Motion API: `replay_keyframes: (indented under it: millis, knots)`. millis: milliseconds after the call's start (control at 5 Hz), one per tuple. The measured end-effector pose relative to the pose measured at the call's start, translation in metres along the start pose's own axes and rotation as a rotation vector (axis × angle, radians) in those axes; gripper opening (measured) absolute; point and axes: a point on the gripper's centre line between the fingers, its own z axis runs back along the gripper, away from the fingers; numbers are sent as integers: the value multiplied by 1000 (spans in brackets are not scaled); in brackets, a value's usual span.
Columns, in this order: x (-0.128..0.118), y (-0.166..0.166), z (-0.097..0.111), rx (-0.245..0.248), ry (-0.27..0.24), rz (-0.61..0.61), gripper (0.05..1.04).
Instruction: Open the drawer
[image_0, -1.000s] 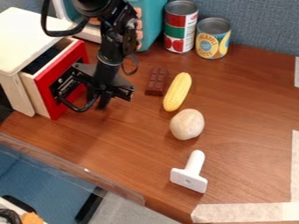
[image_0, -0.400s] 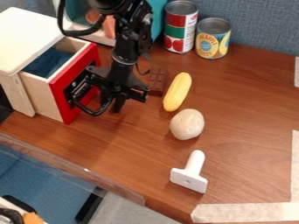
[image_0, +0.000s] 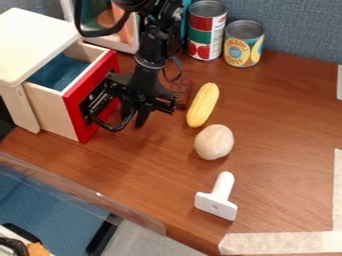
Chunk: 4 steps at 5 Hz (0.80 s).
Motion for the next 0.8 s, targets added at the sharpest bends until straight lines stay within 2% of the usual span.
replay_keyframes:
  millis: [400, 800]
  knots:
    - [-15, -19, 4, -27, 25, -23, 213]
    - [-19, -19, 5, -35, 37, -20, 213]
